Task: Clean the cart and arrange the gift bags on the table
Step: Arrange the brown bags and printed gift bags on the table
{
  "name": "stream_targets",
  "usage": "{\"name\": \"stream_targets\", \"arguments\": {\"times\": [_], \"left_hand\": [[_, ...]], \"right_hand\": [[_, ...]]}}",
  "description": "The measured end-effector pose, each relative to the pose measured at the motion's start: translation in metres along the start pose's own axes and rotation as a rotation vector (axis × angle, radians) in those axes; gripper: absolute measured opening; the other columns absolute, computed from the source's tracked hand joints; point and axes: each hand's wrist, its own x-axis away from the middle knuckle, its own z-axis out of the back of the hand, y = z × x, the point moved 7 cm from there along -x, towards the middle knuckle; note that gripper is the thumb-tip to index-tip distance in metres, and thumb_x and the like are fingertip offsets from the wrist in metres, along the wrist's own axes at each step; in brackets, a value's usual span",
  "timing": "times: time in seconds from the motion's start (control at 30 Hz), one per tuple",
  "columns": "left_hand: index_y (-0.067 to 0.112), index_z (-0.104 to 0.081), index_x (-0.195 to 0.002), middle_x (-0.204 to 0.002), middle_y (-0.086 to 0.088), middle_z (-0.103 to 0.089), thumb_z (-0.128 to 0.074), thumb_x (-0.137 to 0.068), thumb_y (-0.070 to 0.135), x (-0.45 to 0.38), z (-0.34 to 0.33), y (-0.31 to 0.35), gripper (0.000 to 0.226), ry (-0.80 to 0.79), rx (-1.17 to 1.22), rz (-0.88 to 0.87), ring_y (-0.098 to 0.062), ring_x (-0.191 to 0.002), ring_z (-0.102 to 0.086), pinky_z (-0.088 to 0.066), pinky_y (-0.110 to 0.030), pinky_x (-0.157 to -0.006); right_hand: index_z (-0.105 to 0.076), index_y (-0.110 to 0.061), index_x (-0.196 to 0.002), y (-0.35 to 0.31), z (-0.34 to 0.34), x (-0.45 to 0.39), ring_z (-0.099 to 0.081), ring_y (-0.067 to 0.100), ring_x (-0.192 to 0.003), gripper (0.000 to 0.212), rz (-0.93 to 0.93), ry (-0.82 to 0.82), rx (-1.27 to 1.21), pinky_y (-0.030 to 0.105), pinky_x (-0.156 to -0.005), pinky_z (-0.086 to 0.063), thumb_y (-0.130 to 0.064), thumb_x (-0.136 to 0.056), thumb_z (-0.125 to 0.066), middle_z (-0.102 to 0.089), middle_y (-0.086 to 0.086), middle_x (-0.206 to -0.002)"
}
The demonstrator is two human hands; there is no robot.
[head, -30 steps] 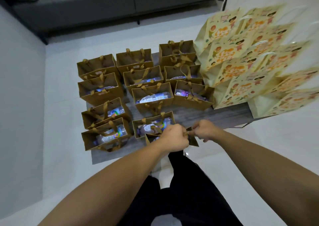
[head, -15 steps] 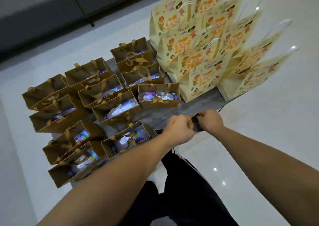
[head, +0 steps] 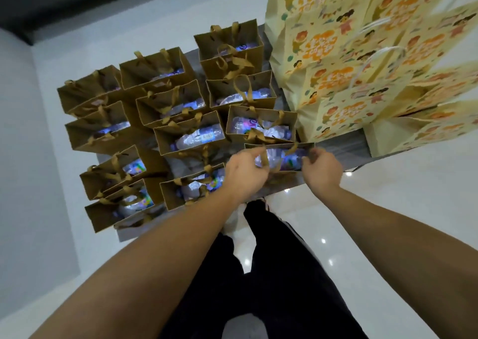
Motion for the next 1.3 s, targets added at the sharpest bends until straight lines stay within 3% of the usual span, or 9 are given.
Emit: {"name": "stream_targets", "arguments": {"times": [0.13, 0.23, 0.37, 0.53, 0.63, 0.83, 1.07, 1.2, 1.3], "left_hand": [[0.024, -0.065, -0.13, -0.128, -0.002, -0.066, -0.064, -0.091, 0.021, 0.004, 0.038, -0.071, 0.039, 0.047, 0.015, 0.186, -0.024, -0.112, -0.064, -0.052, -0.039, -0.1], [0.023, -0.068, -0.119, -0.12, -0.003, -0.068, -0.066, -0.089, 0.018, 0.02, 0.058, -0.123, 0.031, 0.108, -0.004, 0.283, -0.024, -0.108, -0.064, -0.053, -0.036, -0.092], [0.018, -0.07, -0.116, -0.112, -0.009, -0.069, -0.068, -0.091, 0.028, 0.039, 0.063, -0.179, 0.028, 0.139, -0.086, 0.268, -0.03, -0.106, -0.062, -0.048, -0.035, -0.087], [0.02, -0.059, -0.135, -0.128, -0.007, -0.064, -0.067, -0.093, 0.042, 0.056, 0.031, -0.239, 0.048, -0.139, -0.277, 0.147, -0.028, -0.12, -0.054, -0.043, -0.035, -0.094], [0.023, -0.062, -0.13, -0.121, -0.01, -0.066, -0.057, -0.099, 0.029, 0.044, 0.023, -0.253, 0.031, -0.191, -0.361, 0.12, -0.031, -0.111, -0.06, -0.049, -0.04, -0.091], [0.022, -0.067, -0.113, -0.093, -0.004, -0.06, -0.049, -0.104, 0.025, 0.013, 0.046, -0.249, 0.021, -0.126, -0.307, 0.079, -0.032, -0.097, -0.061, -0.038, -0.033, -0.073], [0.022, -0.072, -0.114, -0.101, -0.001, -0.061, -0.057, -0.099, 0.029, -0.013, 0.071, -0.242, 0.023, -0.189, -0.197, 0.14, -0.02, -0.097, -0.055, -0.039, -0.03, -0.08], [0.031, -0.071, -0.094, -0.086, 0.007, -0.063, -0.064, -0.092, 0.052, -0.01, 0.066, -0.238, 0.023, -0.336, -0.148, 0.15, -0.017, -0.09, -0.061, -0.043, -0.03, -0.074], [0.033, -0.064, -0.089, -0.073, 0.009, -0.059, -0.051, -0.1, 0.055, -0.011, 0.092, -0.231, 0.028, -0.037, -0.095, 0.191, -0.011, -0.073, -0.057, -0.044, -0.031, -0.064]], "right_hand": [[-0.071, -0.013, -0.113, -0.056, -0.017, 0.018, -0.057, 0.032, -0.105, 0.024, 0.271, 0.042, 0.034, 0.04, -0.089, -0.046, -0.026, -0.095, -0.061, -0.067, 0.012, -0.107], [-0.071, -0.011, -0.104, -0.109, -0.043, 0.052, -0.055, 0.03, -0.099, 0.016, 0.582, -0.003, 0.049, 0.041, -0.084, -0.046, -0.021, -0.094, -0.064, -0.065, 0.01, -0.101], [-0.069, -0.01, -0.096, -0.15, -0.109, 0.095, -0.058, 0.033, -0.09, 0.012, 0.932, -0.284, 0.215, 0.038, -0.075, -0.046, -0.017, -0.086, -0.071, -0.065, 0.01, -0.09], [-0.056, -0.009, -0.129, -0.157, -0.184, 0.121, -0.051, 0.035, -0.117, 0.044, 1.076, -0.6, 0.711, 0.045, -0.093, -0.048, -0.014, -0.086, -0.065, -0.064, 0.015, -0.117], [-0.051, -0.012, -0.133, -0.16, -0.21, 0.115, -0.058, 0.038, -0.109, 0.046, 1.022, -0.654, 0.822, 0.042, -0.086, -0.051, -0.008, -0.088, -0.059, -0.064, 0.017, -0.114], [-0.063, -0.02, -0.101, -0.182, -0.209, 0.081, -0.059, 0.035, -0.098, 0.015, 0.791, -0.686, 0.685, 0.035, -0.074, -0.045, -0.013, -0.09, -0.057, -0.065, 0.009, -0.102], [-0.065, -0.025, -0.095, -0.211, -0.202, 0.064, -0.059, 0.023, -0.094, 0.005, 0.723, -0.747, 0.599, 0.031, -0.076, -0.044, -0.022, -0.092, -0.067, -0.063, 0.0, -0.094], [-0.072, -0.02, -0.099, -0.203, -0.201, 0.072, -0.067, 0.017, -0.088, 0.029, 0.61, -0.934, 0.494, 0.034, -0.081, -0.056, -0.029, -0.077, -0.087, -0.068, -0.004, -0.089], [-0.071, -0.02, -0.101, -0.208, -0.177, 0.057, -0.067, 0.013, -0.082, 0.026, 0.556, -0.689, 0.252, 0.035, -0.081, -0.057, -0.037, -0.083, -0.081, -0.069, -0.005, -0.084]]}}
